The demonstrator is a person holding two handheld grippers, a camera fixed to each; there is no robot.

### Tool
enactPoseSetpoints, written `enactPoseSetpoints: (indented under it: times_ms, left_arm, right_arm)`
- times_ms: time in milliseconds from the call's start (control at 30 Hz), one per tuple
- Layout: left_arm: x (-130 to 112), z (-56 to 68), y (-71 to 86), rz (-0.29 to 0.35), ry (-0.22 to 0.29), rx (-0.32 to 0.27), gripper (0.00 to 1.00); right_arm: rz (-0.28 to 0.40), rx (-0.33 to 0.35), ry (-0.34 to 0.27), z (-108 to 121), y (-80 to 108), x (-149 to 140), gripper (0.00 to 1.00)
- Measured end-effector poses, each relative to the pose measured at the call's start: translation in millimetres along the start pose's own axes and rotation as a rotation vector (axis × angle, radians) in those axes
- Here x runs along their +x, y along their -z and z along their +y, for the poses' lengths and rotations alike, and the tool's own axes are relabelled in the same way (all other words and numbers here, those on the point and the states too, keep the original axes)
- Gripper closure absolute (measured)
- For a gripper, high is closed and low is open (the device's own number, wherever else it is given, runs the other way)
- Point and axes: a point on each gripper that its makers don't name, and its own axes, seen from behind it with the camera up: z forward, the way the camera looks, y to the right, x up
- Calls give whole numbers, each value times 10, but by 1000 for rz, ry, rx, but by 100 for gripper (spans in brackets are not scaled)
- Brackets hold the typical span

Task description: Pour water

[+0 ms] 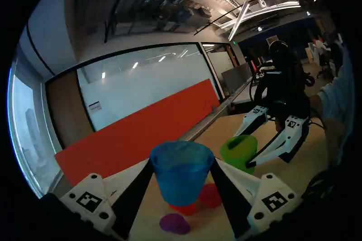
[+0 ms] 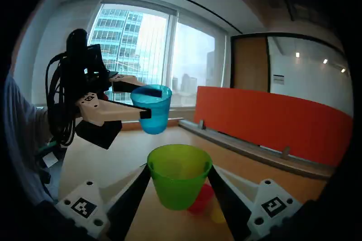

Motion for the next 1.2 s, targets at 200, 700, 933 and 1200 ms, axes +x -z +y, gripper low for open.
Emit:
enactPoseSetpoints:
  times_ms: [200, 700, 933, 1200]
  left_arm:
    - [98, -47, -14, 4, -69, 15, 14]
    - [283, -153, -26, 23, -238, 62, 14]
    - [334, -200, -21, 26, -286, 85, 14]
    - [372, -266, -29, 22, -337, 102, 14]
  right_arm:
    - [2, 21, -2, -95, -91, 1, 9]
    - [-2, 76, 0, -341, -274, -51, 9]
    - [-5, 90, -3, -398, -319, -63, 9]
    - [-10, 102, -10, -437, -347, -71, 9]
